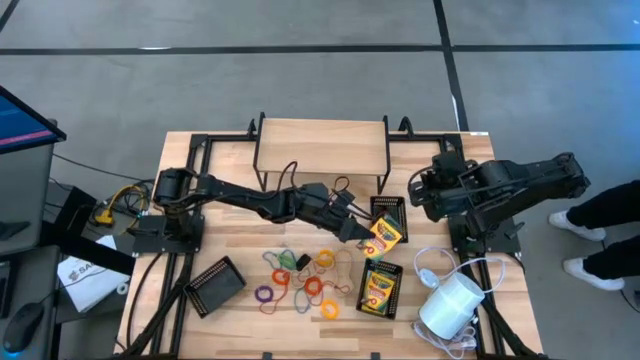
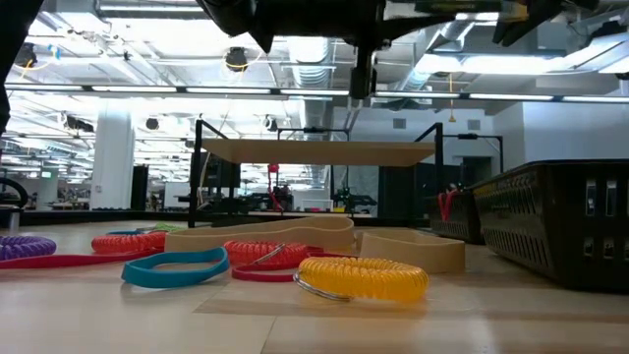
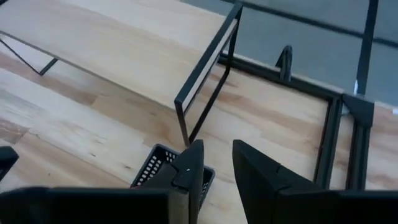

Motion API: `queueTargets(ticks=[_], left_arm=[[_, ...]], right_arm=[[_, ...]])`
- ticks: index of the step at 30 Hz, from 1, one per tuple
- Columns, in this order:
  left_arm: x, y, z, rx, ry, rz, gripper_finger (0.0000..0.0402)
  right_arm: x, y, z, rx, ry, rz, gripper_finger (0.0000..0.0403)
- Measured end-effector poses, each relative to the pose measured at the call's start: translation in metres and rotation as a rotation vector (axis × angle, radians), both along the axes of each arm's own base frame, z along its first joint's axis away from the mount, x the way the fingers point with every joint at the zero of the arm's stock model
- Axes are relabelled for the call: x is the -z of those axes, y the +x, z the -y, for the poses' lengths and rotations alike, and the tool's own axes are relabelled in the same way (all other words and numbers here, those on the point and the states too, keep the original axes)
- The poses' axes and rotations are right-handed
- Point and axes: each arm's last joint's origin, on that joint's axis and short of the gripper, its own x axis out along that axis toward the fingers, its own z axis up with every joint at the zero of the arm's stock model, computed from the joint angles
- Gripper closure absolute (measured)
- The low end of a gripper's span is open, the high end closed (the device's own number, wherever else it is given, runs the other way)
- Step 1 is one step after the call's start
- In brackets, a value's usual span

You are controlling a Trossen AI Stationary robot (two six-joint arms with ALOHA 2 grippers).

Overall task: Pick & Place Office Desk Supplies
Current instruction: Put the crayon box into the bottom right black bin

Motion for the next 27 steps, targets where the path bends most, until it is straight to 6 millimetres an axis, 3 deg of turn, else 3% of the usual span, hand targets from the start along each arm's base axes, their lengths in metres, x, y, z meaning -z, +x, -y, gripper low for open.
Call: queueTargets(ticks=[10,15,23,27], left_arm=[[0.001,-0.002,0.024,-0.298,-0.046,-0.015,0.0353],[0.000,-0.006,0.048,-0.365,-0.043,-0.009,0.0378],[0.002,-0.012,0.072,-0.445,-0.066,-0.023,0.0348],[0.003,-0.014,0.079,-0.446,-0.064,-0.026,0.0359]], right_arm=[[-0.012,-0.026,0.007,-0.158,-0.067,-0.061,0.0319],[-0.017,-0.039,0.010,-0.198,-0.082,-0.056,0.0319],[-0.021,-0.052,0.014,-0.230,-0.093,-0.040,0.0319],[-0.021,-0.053,0.014,-0.245,-0.098,-0.053,0.0319]])
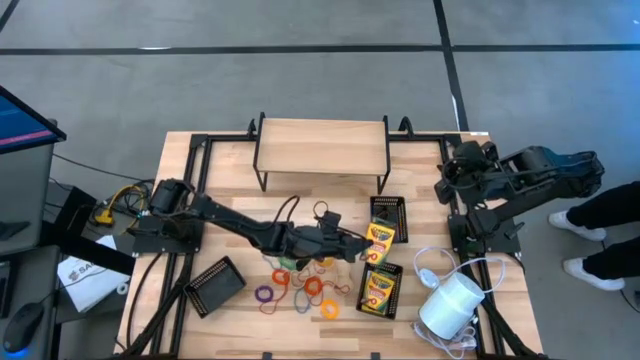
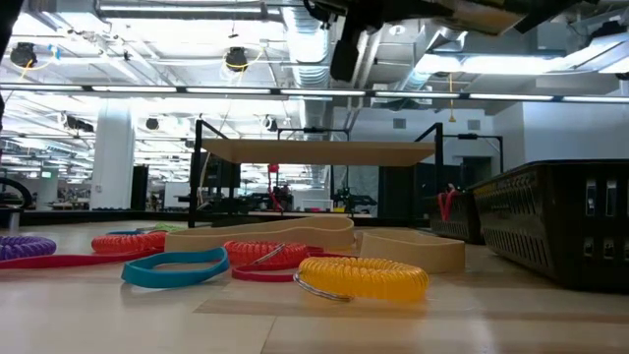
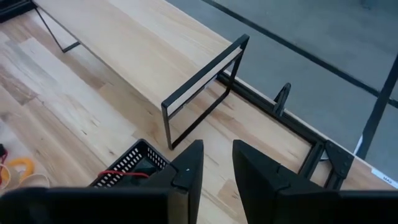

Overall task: Pick & Place Office Desk Supplies
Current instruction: Put the crayon box into the bottom right black bin

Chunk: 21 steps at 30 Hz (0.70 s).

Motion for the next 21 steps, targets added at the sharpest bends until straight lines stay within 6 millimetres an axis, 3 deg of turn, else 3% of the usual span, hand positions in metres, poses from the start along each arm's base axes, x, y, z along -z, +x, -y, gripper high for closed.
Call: queueTargets(ticks=[4,11,14,21], left_arm=[[0.000,-0.002,0.006,-0.017,0.006,0.000,0.0377],[0.004,-0.005,0.013,-0.033,-0.014,-0.034,0.0354],[0.005,-0.006,0.017,-0.030,-0.014,-0.038,0.0363],[0.024,-0.001,0.028,-0.025,-0.061,-0.040,0.0372]], right_arm=[[0.000,0.000,0.000,-0.004,0.001,-0.001,0.0319],[0.000,0.000,0.000,-0.008,0.000,-0.005,0.0319],[0.000,0.000,0.000,-0.008,0.000,-0.005,0.0319],[0.000,0.000,0.000,-0.008,-0.001,-0.005,0.0319]])
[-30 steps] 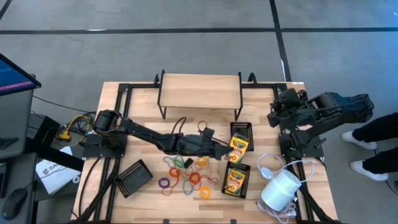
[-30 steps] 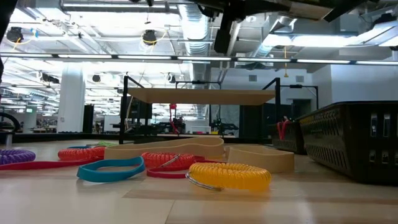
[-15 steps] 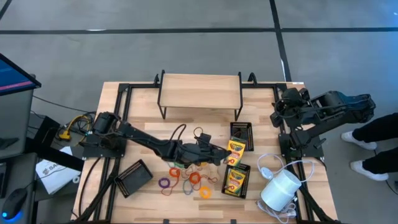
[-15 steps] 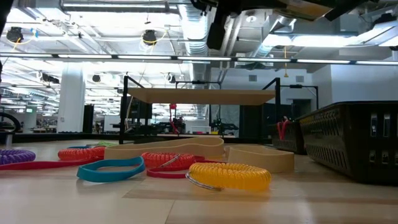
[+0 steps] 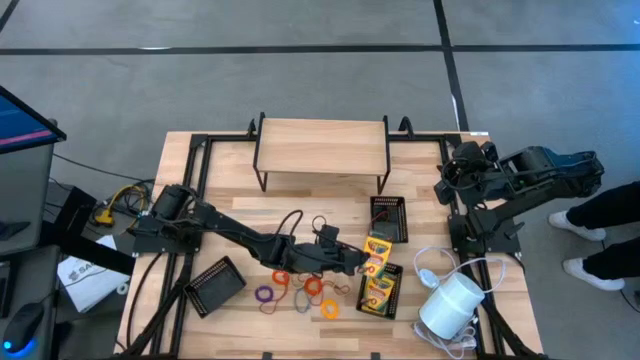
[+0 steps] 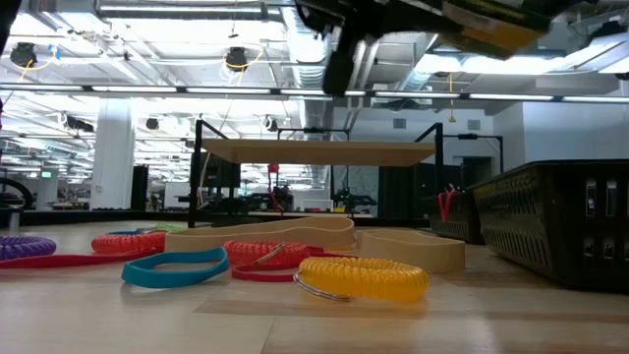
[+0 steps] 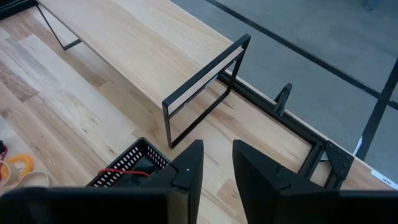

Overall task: Pick & Place Office Desk Supplies
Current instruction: Put the crayon box into the bottom right black bin

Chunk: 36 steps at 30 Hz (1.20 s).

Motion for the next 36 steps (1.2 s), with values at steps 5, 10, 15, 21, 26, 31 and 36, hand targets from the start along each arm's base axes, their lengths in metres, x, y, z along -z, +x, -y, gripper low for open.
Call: queueTargets(ticks=[5,10,15,21,26,31,36], left_arm=[[0.024,0.007,0.009,0.008,-0.056,0.019,0.0353],[0.038,0.011,0.014,0.021,-0.065,0.035,0.0378],[0.046,0.012,0.017,0.029,-0.086,0.022,0.0366],[0.052,0.012,0.018,0.042,-0.084,-0.001,0.0363],[0.054,0.012,0.018,0.042,-0.078,-0.016,0.0378],[0.056,0.011,0.018,0.046,-0.069,-0.045,0.0355],[0.057,0.010,0.018,0.050,-0.066,-0.058,0.0368]], right_arm=[[0.000,0.000,0.000,-0.002,-0.002,-0.002,0.0319],[0.000,0.000,0.000,-0.001,-0.002,-0.002,0.0319],[0.000,0.000,0.000,0.000,-0.003,-0.002,0.0319],[0.000,0.000,0.000,0.001,-0.004,-0.001,0.0319],[0.000,0.000,0.000,0.001,-0.004,-0.001,0.0319],[0.000,0.000,0.000,0.000,-0.004,-0.001,0.0319],[0.000,0.000,0.000,0.001,-0.004,-0.001,0.0319]])
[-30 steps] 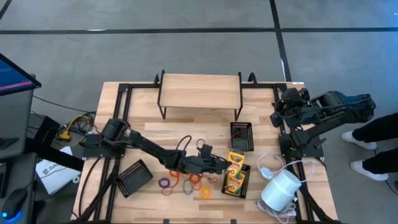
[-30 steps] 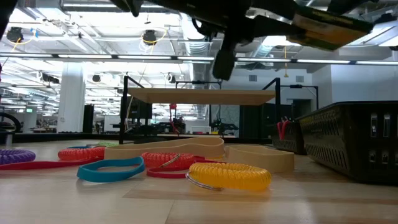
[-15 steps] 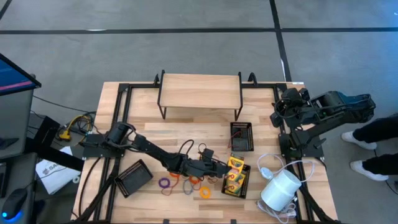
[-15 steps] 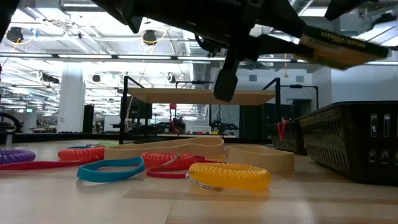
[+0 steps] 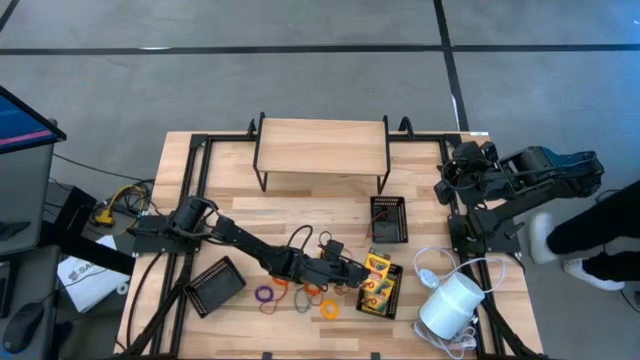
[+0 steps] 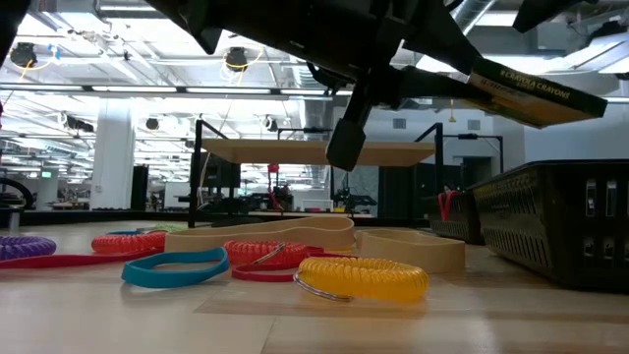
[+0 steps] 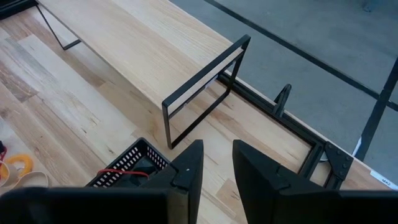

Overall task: Pick & Place Office Desk Supplies
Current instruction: Put the crayon box into the bottom right black bin

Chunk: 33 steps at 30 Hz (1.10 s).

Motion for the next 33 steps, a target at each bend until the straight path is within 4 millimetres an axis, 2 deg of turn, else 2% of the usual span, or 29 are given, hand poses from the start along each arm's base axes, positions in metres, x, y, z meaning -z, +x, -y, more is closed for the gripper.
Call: queueTargets(ticks=[5,10,15,23,27,33], left_arm=[[0.0000,0.0000,0.0000,0.000,0.000,0.000,0.0376],[0.0002,0.0000,0.0000,-0.001,-0.003,-0.001,0.0357],[0.0011,-0.0003,-0.0001,-0.001,0.001,-0.011,0.0377],[0.0017,-0.0005,-0.0002,0.000,0.007,-0.018,0.0362],[0.0016,-0.0005,-0.0002,0.001,0.011,-0.018,0.0377],[0.0016,-0.0005,-0.0002,0.002,0.013,-0.018,0.0372]], right_arm=[[0.0000,0.0000,0.0000,0.000,0.000,0.000,0.0319],[0.0001,0.0000,0.0000,0.000,0.000,0.000,0.0319],[0.0001,0.0000,0.0000,0.000,0.000,0.000,0.0319],[0.0003,0.0004,-0.0001,0.002,0.001,0.000,0.0319],[0.0003,0.0004,-0.0001,0.002,0.001,0.000,0.0319],[0.0003,0.0004,-0.0001,0.002,0.001,0.000,0.0319]])
